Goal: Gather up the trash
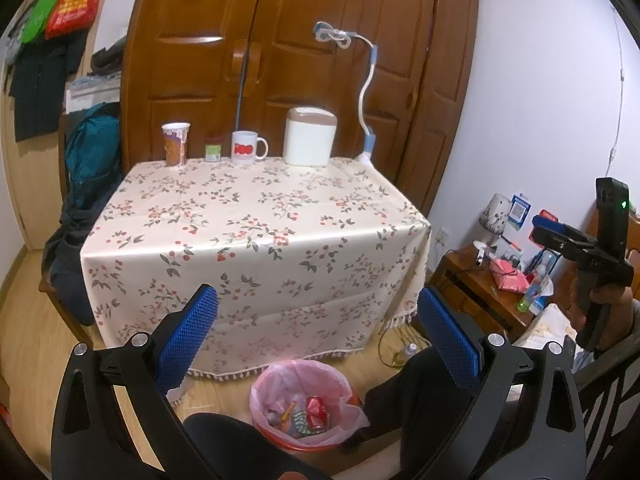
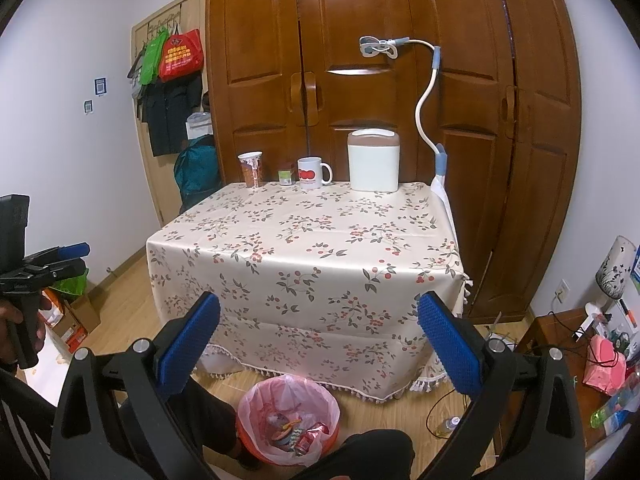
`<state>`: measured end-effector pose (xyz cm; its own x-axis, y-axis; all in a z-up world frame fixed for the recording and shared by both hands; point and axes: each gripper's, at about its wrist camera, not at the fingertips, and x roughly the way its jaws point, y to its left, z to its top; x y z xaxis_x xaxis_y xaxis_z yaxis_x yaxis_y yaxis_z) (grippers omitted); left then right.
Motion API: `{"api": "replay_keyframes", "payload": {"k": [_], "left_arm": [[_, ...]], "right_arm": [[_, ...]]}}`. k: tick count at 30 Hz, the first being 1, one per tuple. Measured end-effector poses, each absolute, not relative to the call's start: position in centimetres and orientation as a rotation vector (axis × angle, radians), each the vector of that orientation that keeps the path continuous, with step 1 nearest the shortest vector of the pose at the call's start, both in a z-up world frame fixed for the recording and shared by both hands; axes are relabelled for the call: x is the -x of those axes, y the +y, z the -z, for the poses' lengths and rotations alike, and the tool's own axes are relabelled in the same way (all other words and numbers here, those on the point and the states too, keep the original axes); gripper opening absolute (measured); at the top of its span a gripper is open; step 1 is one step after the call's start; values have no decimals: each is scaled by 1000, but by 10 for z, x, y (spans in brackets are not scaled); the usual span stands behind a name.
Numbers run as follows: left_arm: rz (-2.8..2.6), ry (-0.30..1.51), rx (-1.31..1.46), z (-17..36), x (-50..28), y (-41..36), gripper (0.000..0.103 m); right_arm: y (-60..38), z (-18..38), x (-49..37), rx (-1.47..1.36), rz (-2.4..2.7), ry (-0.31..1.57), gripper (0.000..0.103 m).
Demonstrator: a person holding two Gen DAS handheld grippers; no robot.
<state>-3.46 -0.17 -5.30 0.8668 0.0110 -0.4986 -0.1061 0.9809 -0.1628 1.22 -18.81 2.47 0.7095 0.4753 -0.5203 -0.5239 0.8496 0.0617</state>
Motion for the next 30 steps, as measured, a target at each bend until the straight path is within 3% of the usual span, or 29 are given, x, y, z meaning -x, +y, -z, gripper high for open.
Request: {"api": "replay_keyframes", "payload": {"k": [30], "left_arm": [[-54, 512, 175, 52, 35, -1, 97]], "right_arm": [[-190, -26, -14, 93, -545, 549, 98]]}}
